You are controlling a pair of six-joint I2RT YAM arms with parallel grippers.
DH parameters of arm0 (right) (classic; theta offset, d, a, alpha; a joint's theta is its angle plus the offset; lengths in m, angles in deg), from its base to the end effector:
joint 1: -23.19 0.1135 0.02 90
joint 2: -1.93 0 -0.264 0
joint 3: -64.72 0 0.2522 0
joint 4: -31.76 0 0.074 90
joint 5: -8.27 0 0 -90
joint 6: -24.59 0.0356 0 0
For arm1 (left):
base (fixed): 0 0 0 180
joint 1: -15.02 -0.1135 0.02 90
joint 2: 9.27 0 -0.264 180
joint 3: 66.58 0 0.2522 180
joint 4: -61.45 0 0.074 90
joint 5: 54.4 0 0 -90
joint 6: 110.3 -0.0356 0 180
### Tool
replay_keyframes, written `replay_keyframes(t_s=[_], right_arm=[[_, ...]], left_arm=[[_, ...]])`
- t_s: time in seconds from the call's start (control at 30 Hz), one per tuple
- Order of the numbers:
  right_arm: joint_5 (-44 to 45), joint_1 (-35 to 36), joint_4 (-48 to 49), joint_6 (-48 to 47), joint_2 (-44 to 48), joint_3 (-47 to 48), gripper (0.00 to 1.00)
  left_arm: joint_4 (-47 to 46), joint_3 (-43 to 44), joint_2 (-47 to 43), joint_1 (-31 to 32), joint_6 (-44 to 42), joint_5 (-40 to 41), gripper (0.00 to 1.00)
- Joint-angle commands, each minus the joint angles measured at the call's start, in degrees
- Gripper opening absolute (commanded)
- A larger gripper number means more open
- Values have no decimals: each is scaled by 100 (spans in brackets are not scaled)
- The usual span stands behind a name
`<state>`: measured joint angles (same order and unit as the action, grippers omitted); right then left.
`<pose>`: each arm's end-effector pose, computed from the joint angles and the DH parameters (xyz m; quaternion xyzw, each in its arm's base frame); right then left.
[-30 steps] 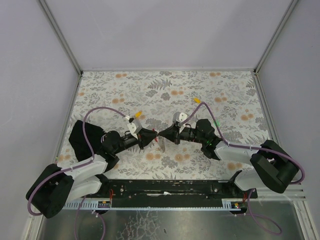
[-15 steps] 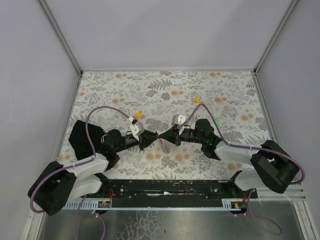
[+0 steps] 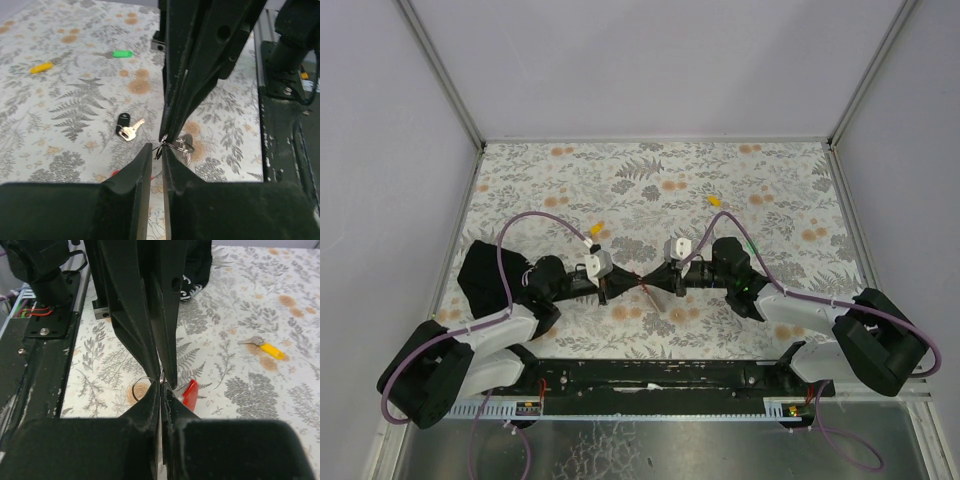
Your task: Put the keys on the keyring
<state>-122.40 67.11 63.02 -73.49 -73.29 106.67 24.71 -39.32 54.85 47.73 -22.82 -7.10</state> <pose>0.1744 0.2002 0.2269 -0.5127 0.5005 0.4383 0.5428 0.1609 -0.1320 0.1995 0.4446 0.5505 -0.4201 0.5681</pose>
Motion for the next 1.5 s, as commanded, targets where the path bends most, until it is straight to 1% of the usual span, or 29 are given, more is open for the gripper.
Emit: replay_keyframes(t_s=[0.0,0.07,0.1,0.2,0.23,0.3,0.33,0.43,0.57,0.67,0.73,0.8,0.83,0.9,0.97,1.0,1.07,1.13,1.17,1.33,1.37,1.47], right_arm=[[-346,99,-231,-129,21,180,0],[-296,99,-295,-180,69,183,0],[-246,99,-345,-206,102,179,0],[-99,99,-567,-308,240,181,7],[-53,99,-676,-360,304,181,10],[74,99,-898,-457,443,181,22],[181,99,-1017,-507,538,179,25],[521,99,-1407,-654,877,157,35],[1274,99,-1834,-673,1399,106,48],[1842,99,-1879,-532,1777,6,56],[2048,99,-1766,-467,1998,-87,60],[2163,99,-1551,-355,2148,-191,64],[2247,99,-1419,-295,2158,-252,68],[2442,99,-1227,-194,2088,-342,71],[2657,99,-1221,-106,1972,-302,74],[2767,99,-1291,-26,1911,-252,78],[3202,99,-1628,351,1767,-25,87],[3810,99,-2218,810,1609,304,96],[4098,99,-2501,954,1524,434,99],[4702,86,-3434,1246,1229,745,100],[4791,85,-3577,1317,1183,776,100],[4986,33,-4034,1594,976,888,96]], left_arm=[[-174,293,-38,87,-174,-552,5],[-31,310,-76,88,-289,-529,0],[39,326,-99,88,-325,-507,0],[294,380,-189,92,-484,-450,0],[388,400,-222,94,-538,-442,0],[578,435,-307,95,-651,-441,0],[654,454,-343,95,-713,-425,0],[862,478,-446,96,-912,-372,0],[1142,542,-579,95,-1209,-264,0],[1389,653,-720,123,-1427,-219,0],[1624,724,-890,236,-1667,-203,0],[1762,702,-1026,368,-2026,-23,0],[1789,672,-1023,397,-2193,71,0],[1962,697,-945,403,-2465,204,0],[2107,732,-909,414,-2615,226,0],[2129,715,-915,438,-2705,254,0],[2131,640,-979,503,-2872,381,0],[2132,559,-1038,536,-2962,526,0],[2132,525,-1061,546,-2964,554,0],[2342,507,-1042,654,-3242,809,0],[2363,525,-1033,660,-3200,940,0],[2431,571,-990,658,-3037,1486,0]])
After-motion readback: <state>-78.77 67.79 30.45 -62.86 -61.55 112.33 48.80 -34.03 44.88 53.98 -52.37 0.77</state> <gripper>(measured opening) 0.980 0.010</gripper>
